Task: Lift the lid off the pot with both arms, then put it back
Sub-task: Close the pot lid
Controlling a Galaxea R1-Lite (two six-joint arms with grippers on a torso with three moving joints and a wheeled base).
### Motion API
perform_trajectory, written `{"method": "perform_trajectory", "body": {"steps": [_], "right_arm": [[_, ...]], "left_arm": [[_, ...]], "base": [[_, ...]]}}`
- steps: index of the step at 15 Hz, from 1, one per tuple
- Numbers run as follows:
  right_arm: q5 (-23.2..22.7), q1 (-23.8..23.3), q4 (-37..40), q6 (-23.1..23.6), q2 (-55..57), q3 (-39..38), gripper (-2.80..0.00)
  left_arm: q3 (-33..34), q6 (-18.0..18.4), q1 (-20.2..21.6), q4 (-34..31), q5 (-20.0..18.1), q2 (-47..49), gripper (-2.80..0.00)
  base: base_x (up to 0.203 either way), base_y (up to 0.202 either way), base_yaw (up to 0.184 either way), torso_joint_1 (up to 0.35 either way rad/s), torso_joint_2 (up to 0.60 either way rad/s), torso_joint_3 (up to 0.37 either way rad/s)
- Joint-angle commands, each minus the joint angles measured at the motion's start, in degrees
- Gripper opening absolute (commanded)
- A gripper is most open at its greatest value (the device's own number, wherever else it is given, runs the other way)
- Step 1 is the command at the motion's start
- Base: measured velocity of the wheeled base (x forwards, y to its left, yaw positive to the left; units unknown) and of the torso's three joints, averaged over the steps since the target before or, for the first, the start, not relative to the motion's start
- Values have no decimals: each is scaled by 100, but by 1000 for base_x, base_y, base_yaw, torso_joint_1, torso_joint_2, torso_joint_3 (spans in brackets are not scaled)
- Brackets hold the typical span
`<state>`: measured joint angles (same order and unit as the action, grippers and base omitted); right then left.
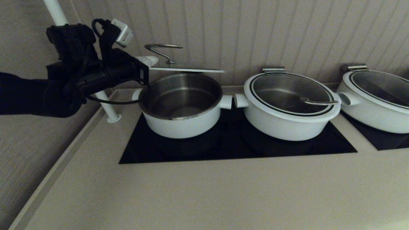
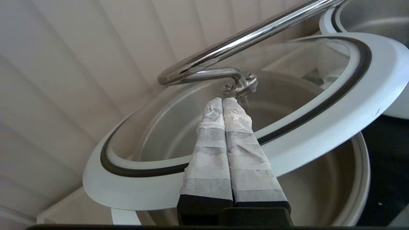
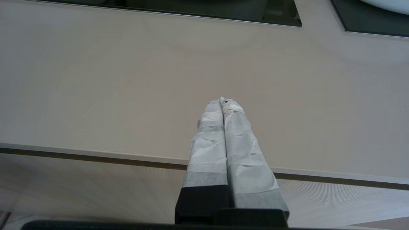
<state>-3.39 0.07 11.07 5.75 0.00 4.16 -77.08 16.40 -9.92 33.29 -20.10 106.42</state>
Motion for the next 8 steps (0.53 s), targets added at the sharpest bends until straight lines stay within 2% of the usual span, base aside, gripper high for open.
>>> {"method": "perform_trajectory", "body": {"steps": [1,8], "right_arm": [[-7,1,9,5,9,3,-280],[-4,1,9,5,9,-1,-280]], "left_arm": [[153,12,-6,28,-12,-67,-280],[552,4,-1,176,-12,-126,-280]], "base": [[0,0,0,0,0,0],[0,0,0,0,0,0]]}}
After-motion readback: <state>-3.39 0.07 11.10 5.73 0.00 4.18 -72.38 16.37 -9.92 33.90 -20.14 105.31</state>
